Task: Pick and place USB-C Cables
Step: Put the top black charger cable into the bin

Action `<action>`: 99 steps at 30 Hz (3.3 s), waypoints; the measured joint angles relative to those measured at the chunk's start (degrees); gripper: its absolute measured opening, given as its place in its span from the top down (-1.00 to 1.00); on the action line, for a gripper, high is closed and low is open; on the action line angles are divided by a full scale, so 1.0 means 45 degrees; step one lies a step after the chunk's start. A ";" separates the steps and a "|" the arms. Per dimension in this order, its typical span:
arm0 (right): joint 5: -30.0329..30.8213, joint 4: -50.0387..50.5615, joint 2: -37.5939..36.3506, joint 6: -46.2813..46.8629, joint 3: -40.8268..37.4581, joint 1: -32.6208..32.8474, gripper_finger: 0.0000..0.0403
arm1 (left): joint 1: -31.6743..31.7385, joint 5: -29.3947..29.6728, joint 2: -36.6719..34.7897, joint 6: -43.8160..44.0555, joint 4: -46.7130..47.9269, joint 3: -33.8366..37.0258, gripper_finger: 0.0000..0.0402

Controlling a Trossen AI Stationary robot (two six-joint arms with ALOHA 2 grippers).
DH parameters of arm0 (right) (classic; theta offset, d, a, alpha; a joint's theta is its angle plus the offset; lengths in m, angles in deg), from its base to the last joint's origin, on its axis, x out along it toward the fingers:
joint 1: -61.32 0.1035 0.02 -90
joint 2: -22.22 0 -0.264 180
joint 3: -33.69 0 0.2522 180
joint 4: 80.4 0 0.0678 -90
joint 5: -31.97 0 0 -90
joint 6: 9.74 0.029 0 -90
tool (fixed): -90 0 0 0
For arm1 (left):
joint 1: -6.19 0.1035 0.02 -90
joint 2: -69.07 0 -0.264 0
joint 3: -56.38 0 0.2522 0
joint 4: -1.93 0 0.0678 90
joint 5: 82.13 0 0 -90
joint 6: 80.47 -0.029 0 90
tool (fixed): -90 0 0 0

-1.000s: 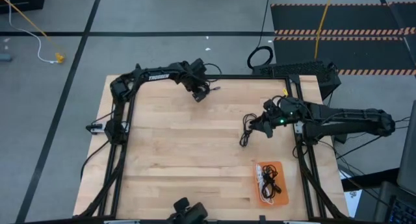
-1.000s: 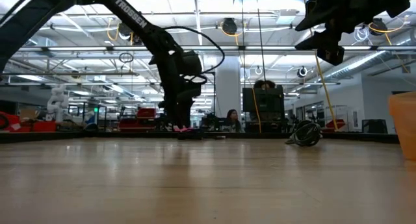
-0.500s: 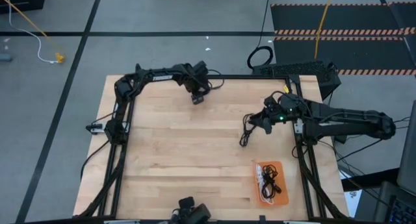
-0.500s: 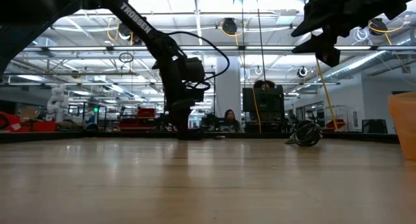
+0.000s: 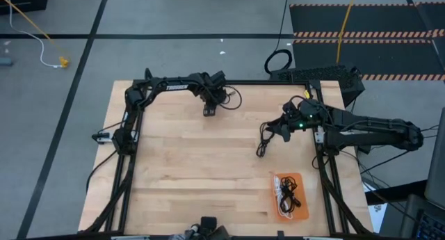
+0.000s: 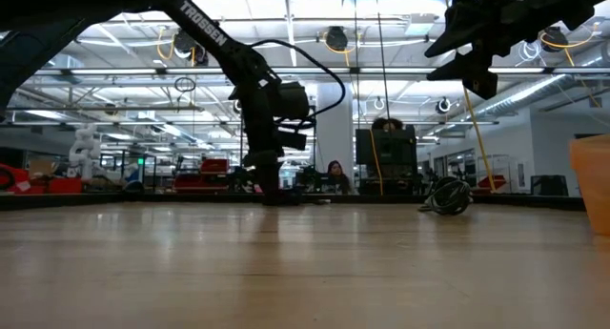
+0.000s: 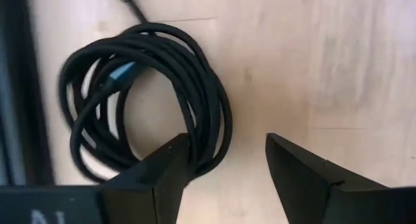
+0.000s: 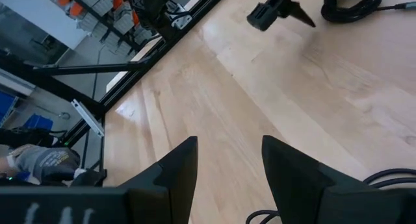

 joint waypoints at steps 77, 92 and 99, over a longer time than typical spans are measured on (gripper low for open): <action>-0.1323 -1.5667 0.0332 -0.0911 -0.4886 0.0699 -0.02 | -0.7389 0.0281 -0.2380 0.9001 -1.2850 0.0325 0.85; -0.1957 -1.5352 0.0336 -0.0423 -0.4886 0.0695 0.30 | -0.7266 0.0245 -0.2226 0.9069 -1.3208 0.0324 0.85; -0.1954 -1.5271 0.0580 -0.0340 -0.4911 0.0695 0.74 | -0.7243 0.0300 -0.1974 0.9277 -1.3504 0.0335 0.85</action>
